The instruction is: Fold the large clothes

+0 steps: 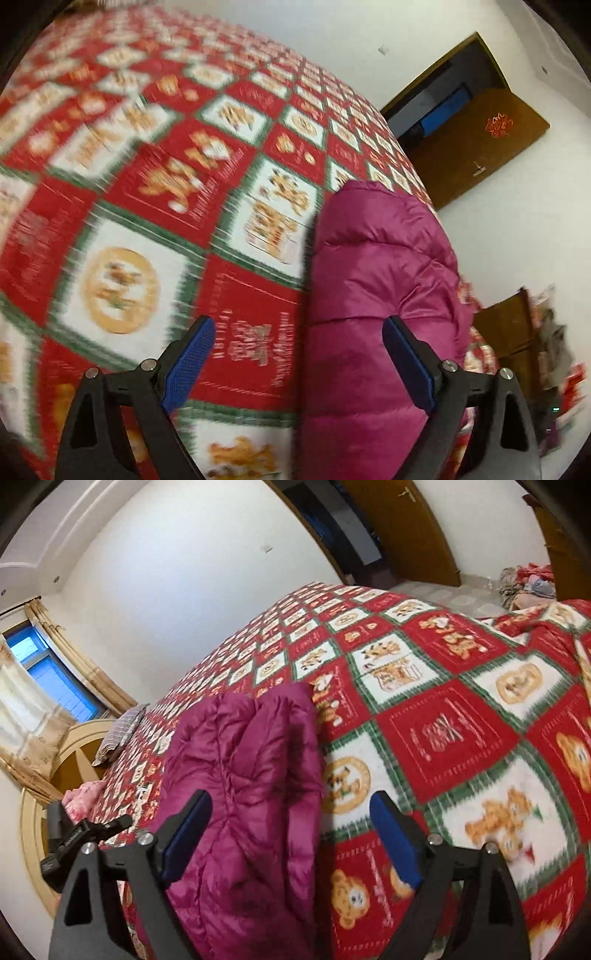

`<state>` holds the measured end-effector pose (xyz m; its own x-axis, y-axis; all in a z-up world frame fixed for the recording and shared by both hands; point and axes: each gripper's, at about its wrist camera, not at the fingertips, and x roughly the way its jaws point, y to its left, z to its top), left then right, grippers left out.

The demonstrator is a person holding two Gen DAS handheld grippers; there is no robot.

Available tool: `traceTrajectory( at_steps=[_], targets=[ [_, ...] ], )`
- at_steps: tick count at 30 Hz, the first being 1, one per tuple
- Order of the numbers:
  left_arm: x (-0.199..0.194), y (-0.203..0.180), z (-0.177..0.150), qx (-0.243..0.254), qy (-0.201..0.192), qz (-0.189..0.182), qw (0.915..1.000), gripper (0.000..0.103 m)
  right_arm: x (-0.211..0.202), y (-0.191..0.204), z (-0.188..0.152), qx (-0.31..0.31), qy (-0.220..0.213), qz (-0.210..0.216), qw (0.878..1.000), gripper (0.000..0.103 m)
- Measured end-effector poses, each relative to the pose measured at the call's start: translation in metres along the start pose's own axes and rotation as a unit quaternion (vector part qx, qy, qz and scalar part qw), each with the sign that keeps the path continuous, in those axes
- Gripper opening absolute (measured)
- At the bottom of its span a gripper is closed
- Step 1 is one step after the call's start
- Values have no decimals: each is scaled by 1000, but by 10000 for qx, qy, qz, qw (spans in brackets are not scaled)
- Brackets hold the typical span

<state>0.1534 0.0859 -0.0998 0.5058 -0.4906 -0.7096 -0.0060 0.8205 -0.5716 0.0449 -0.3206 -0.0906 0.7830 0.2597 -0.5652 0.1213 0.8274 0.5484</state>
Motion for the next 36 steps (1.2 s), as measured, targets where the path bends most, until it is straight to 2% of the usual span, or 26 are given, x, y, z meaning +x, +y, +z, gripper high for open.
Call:
traceTrajectory(
  at_steps=[2,4,9,11,17,20,24,26,28,29,32,36],
  targets=[
    [13,-8,3,49,75,-122,9999,92,14,2,10,-145,175,46,9997,90],
    [28,-21,4,243,115,-7,9996,92,31,4,14,-274,416,82,9987,90],
    [52,-40,3,631,190,-104,9978,92,71,7,6,-513,908,199,9943,90],
    [58,-45,2,714,171,-138,9972,92,76,10,2,-614,839,219,9943,91],
    [71,-55,5,1173,191,89,9929,96,86,31,-9,-1120,804,236,9902,91],
    [75,-58,3,1368,155,212,9902,96,93,35,-11,-1185,788,257,9895,91],
    [81,-65,2,1643,144,423,9854,96,98,44,-13,-1292,823,73,9882,90],
    [79,-65,0,1708,118,469,9841,92,97,48,-15,-1324,862,4,9874,80],
    [75,-70,-5,1882,93,532,9806,81,94,51,-18,-1320,970,88,9864,67],
    [72,-72,-8,1964,71,569,9788,79,91,53,-21,-1328,1011,120,9859,61],
    [62,-80,-20,2278,2,737,9709,72,83,58,-29,-1368,1078,85,9847,57],
    [54,-80,-29,2321,-50,811,9693,71,73,60,-39,-1271,1040,66,9864,52]
  ],
)
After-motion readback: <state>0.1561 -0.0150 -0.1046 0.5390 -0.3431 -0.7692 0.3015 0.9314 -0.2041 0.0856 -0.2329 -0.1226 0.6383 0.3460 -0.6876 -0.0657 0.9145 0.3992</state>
